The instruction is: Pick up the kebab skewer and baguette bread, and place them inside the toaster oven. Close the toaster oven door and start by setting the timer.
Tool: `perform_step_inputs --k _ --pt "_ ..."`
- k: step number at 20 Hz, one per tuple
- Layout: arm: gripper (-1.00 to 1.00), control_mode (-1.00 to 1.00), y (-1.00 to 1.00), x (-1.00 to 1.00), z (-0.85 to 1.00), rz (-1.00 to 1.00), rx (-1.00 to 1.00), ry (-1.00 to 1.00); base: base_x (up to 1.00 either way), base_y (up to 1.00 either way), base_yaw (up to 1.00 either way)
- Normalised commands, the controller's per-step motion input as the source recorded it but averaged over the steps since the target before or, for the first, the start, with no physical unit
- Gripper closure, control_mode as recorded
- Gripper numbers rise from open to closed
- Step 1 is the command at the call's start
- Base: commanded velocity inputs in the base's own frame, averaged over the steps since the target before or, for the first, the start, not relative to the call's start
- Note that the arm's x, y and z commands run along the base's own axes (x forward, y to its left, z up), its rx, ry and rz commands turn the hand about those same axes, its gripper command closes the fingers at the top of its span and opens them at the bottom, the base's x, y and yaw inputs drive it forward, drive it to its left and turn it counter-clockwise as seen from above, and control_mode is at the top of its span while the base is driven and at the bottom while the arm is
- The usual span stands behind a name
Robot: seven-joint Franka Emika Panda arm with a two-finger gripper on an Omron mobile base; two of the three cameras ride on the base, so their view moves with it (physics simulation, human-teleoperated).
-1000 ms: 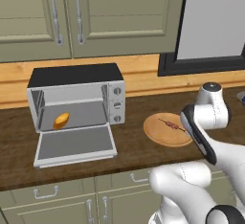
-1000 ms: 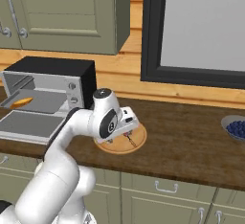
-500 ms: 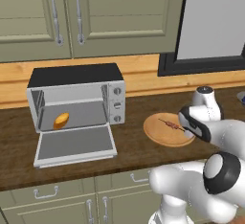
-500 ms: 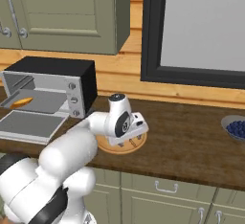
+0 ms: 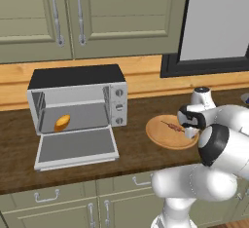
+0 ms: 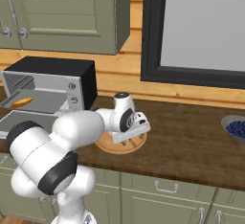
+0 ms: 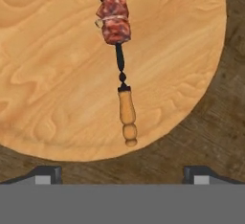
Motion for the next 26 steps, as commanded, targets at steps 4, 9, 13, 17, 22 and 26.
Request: perform_step_inputs --k 4,9,13,17,22,26 --pt "-1.00 -1.00 0.00 0.12 -0.29 0.00 0.00 0.00 0.00 0.00 0.00" --pt "-1.00 -1.00 0.00 0.19 -0.17 0.00 0.01 0.00 0.00 0.00 0.00" --pt "-1.00 -1.00 0.00 0.19 -0.15 0.00 0.01 0.00 0.00 0.00 0.00" --pt "-1.00 -1.00 -0.01 0.21 -0.23 0.00 0.01 0.00 0.00 0.00 0.00" --pt "-1.00 -1.00 -0.04 0.15 -0.17 0.01 0.01 0.00 0.00 0.00 0.00" --pt "-1.00 -1.00 -0.08 0.15 -0.14 0.02 0.01 0.00 0.00 0.00 0.00"
